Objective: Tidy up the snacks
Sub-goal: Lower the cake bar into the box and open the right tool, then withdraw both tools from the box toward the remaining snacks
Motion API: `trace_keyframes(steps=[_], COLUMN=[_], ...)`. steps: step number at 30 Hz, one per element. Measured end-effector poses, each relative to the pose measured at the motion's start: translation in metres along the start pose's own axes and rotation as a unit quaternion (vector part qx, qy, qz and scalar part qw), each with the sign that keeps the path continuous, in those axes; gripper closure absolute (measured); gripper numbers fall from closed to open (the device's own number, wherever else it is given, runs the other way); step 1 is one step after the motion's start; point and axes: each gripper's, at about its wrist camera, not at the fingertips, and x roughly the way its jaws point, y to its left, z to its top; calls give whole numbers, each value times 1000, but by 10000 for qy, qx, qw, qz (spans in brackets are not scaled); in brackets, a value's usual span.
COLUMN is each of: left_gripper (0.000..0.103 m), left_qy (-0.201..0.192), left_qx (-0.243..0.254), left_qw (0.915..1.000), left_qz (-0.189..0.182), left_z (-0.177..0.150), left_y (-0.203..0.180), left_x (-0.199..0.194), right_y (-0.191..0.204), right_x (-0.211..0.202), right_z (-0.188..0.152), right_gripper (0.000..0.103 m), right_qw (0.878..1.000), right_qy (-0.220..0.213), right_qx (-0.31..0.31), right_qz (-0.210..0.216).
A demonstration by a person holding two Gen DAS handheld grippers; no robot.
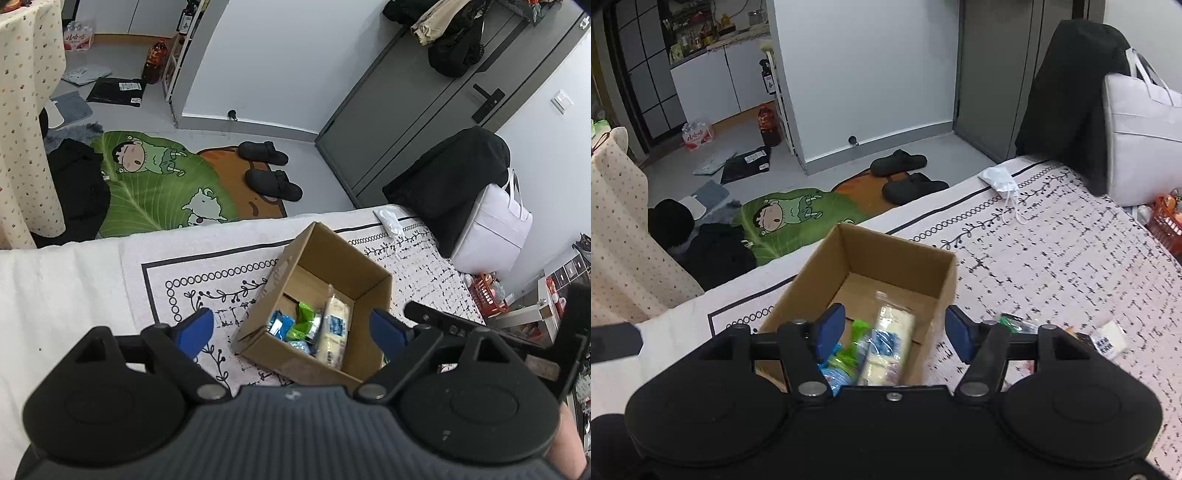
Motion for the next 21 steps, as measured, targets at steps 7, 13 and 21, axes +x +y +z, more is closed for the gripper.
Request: trace_keyframes(steps=[7, 13, 21], left_gripper=[0, 0, 0], left_qy=[-166, -170, -276], left_qx=[233, 360, 753], left_qw=[9996, 9992, 9968], left_qz=[9, -26, -23], left_z=[-3, -13, -29], left_y=[-13, -28, -60], left_x=[-6, -2, 1], right_y=[-13, -37, -77], right_x=[-36, -61, -87], right_z=[-18, -40, -65], right_gripper=[6, 5, 1], right_qw=[9995, 9992, 9968], right_qy=[-287, -360, -649], right_qx=[-128, 94, 436], right_qz=[-32, 165, 183])
